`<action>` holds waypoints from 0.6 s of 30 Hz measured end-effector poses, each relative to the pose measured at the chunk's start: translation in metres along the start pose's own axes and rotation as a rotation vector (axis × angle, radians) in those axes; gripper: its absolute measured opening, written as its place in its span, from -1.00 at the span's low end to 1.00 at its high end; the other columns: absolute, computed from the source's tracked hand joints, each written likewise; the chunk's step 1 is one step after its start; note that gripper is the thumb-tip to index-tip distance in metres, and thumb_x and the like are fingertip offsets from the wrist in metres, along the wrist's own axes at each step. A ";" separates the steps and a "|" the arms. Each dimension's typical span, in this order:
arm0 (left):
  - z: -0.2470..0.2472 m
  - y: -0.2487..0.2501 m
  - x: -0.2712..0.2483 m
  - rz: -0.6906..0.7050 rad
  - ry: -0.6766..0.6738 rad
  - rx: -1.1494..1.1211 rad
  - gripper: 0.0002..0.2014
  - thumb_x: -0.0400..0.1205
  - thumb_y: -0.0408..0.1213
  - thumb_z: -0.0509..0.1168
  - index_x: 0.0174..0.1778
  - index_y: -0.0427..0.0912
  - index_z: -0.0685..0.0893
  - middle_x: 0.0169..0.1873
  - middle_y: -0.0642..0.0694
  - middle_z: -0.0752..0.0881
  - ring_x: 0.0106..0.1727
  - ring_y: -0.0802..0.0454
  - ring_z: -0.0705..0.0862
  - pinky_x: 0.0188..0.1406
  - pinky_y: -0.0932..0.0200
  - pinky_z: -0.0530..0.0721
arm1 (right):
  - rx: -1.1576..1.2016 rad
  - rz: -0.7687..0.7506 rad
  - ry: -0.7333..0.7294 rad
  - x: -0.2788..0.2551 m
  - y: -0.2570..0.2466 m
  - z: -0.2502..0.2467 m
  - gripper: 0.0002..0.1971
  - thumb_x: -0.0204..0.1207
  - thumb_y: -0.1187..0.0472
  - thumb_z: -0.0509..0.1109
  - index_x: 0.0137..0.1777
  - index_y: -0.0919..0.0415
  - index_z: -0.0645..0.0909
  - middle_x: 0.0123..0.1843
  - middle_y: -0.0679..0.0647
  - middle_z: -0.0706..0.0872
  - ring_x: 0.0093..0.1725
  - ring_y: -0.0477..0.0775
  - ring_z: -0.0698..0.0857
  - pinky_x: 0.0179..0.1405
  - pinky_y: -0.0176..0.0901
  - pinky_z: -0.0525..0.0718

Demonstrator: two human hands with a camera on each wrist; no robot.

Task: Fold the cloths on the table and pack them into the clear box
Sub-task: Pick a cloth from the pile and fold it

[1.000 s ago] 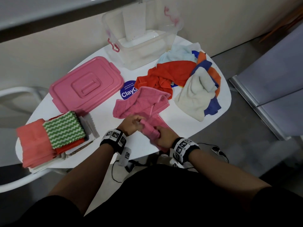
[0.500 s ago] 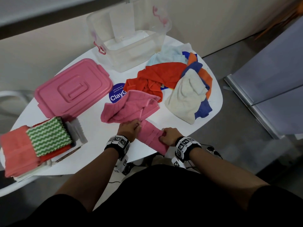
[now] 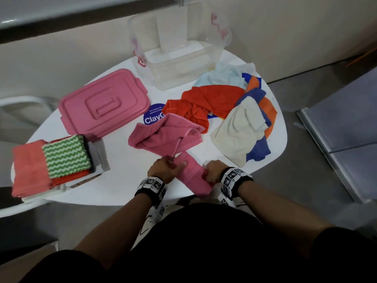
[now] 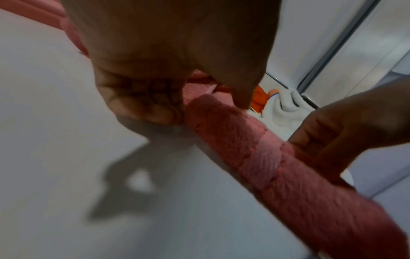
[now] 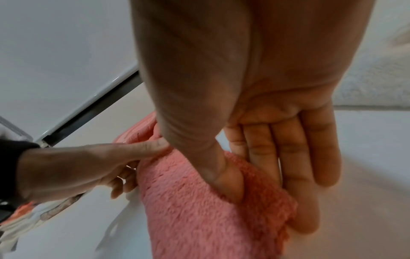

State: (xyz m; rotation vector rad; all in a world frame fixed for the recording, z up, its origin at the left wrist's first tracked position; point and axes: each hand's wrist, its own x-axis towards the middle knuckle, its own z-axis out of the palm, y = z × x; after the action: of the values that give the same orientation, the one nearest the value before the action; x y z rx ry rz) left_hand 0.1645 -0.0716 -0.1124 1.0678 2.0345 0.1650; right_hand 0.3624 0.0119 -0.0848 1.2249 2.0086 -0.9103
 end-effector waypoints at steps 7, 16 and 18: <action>-0.008 0.016 0.010 -0.057 -0.187 -0.261 -0.29 0.12 0.24 0.62 0.10 -0.09 0.70 -0.03 -0.08 0.79 0.00 -0.08 0.75 0.02 0.02 0.75 | -0.117 -0.033 0.140 0.004 0.000 -0.013 -0.71 0.37 0.04 0.26 0.07 0.08 0.50 0.08 0.12 0.70 0.11 0.29 0.73 0.04 0.05 0.68; -0.068 0.031 -0.025 0.207 -0.181 -0.626 -0.45 0.23 -0.39 0.68 0.09 -0.06 0.63 0.01 -0.10 0.80 0.02 0.01 0.76 0.04 0.14 0.71 | 0.548 -0.293 -0.081 0.006 -0.032 -0.039 -0.19 -0.03 -0.19 0.75 0.28 -0.01 0.64 0.06 0.04 0.81 0.00 0.18 0.82 -0.02 0.17 0.82; -0.083 0.022 -0.034 0.201 -0.046 -0.886 -0.45 0.23 -0.43 0.65 0.12 -0.09 0.67 0.06 -0.18 0.79 0.08 -0.09 0.76 0.07 0.01 0.75 | 0.642 -0.363 -0.024 0.000 -0.053 -0.042 -0.35 0.22 -0.19 0.68 0.26 0.06 0.64 0.04 0.00 0.80 0.05 0.12 0.79 0.10 0.10 0.78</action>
State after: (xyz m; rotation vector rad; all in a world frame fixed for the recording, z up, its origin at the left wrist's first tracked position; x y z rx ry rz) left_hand 0.1295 -0.0629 -0.0277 0.6748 1.5260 1.0238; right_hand 0.3084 0.0274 -0.0479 1.1572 2.0195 -1.8413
